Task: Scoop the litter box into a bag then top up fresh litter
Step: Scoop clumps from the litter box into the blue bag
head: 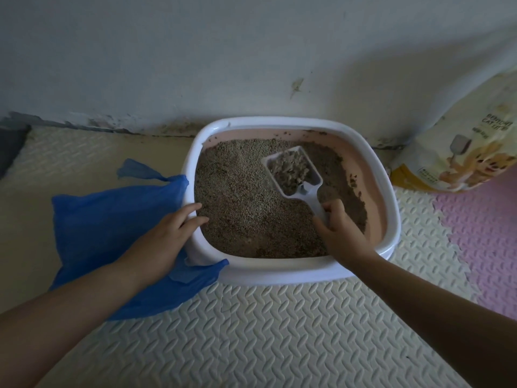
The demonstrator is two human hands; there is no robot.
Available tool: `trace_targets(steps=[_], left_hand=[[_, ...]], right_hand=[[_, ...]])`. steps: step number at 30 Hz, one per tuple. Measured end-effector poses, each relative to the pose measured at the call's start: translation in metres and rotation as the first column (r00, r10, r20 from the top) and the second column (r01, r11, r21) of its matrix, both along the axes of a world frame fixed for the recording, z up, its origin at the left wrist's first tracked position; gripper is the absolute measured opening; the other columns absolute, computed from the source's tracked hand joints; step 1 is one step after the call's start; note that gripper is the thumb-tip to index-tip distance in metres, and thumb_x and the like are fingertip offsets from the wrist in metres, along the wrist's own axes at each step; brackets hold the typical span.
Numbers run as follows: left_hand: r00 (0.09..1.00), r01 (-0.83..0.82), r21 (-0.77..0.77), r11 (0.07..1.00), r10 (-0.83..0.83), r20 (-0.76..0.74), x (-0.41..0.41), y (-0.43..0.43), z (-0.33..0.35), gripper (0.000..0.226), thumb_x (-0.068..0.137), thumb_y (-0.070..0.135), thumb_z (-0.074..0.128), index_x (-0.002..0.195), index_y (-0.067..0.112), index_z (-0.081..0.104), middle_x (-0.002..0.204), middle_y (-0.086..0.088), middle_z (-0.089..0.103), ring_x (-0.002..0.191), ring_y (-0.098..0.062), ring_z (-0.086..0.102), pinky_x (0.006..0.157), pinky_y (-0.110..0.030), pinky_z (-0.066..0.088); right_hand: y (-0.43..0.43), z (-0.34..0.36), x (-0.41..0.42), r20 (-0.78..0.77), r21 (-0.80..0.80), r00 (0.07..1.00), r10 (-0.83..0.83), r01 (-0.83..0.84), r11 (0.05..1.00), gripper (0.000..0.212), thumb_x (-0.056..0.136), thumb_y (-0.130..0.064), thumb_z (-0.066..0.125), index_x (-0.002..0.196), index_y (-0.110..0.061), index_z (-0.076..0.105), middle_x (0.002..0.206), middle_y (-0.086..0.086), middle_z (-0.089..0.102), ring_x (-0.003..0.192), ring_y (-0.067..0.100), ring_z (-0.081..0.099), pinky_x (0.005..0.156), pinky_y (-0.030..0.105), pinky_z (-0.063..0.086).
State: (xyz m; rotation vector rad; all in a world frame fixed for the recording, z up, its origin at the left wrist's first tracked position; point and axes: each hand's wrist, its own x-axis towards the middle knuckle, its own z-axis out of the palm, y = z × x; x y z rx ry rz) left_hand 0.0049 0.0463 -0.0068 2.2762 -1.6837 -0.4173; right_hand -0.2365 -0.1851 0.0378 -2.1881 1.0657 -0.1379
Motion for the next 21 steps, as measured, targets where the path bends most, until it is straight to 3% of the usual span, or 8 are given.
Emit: trace_targets(steps=[2,6,13,18,21], left_hand=[[1.0,-0.003,0.003,1.0,0.003,-0.002,0.0,-0.001,0.002,0.083,0.073,-0.025,0.047,0.141,0.021,0.041,0.156,0.007,0.014,0.14,-0.02,0.027,0.099,-0.028,0.04],[1.0,-0.009,0.018,1.0,0.009,-0.003,-0.001,-0.001,0.005,0.083,0.075,-0.024,0.044,0.142,0.023,0.039,0.157,0.009,0.011,0.141,-0.017,0.023,0.098,-0.025,0.039],[1.0,0.006,0.02,1.0,-0.006,0.01,0.0,-0.002,0.004,0.083,0.073,-0.025,0.042,0.142,0.021,0.04,0.157,0.006,0.014,0.141,-0.019,0.025,0.099,-0.024,0.036],[1.0,0.002,0.031,1.0,-0.002,0.013,0.002,-0.001,0.004,0.086,0.071,-0.026,0.04,0.142,0.022,0.04,0.157,0.006,0.012,0.14,-0.019,0.026,0.098,-0.031,0.043],[1.0,0.009,0.024,1.0,-0.009,0.016,0.001,-0.001,0.004,0.086,0.071,-0.027,0.04,0.142,0.021,0.041,0.157,0.005,0.014,0.14,-0.021,0.027,0.1,-0.028,0.039]], right_hand=[[0.004,0.0,0.001,-0.001,0.004,0.999,0.038,-0.038,0.999,0.018,0.096,-0.023,0.049,0.102,-0.009,0.04,0.073,0.008,0.052,0.06,0.02,0.048,0.056,0.036,0.04],[0.008,0.0,0.004,0.055,0.021,0.997,0.062,-0.063,0.998,0.017,0.096,-0.021,0.05,0.1,-0.008,0.041,0.067,0.003,0.045,0.054,0.011,0.038,0.049,0.024,0.031],[0.011,-0.004,0.011,0.099,0.007,0.99,0.103,-0.104,0.995,0.016,0.095,-0.022,0.051,0.099,-0.01,0.04,0.064,0.002,0.045,0.05,0.013,0.039,0.049,0.033,0.033],[0.012,-0.006,0.013,0.134,0.034,0.987,0.093,-0.098,0.995,0.016,0.095,-0.023,0.051,0.098,-0.012,0.04,0.062,0.001,0.043,0.047,0.01,0.036,0.047,0.031,0.031],[0.012,-0.009,0.014,0.142,0.036,0.986,0.082,-0.088,0.995,0.016,0.095,-0.024,0.051,0.098,-0.013,0.039,0.063,0.002,0.044,0.048,0.01,0.037,0.047,0.029,0.031]])
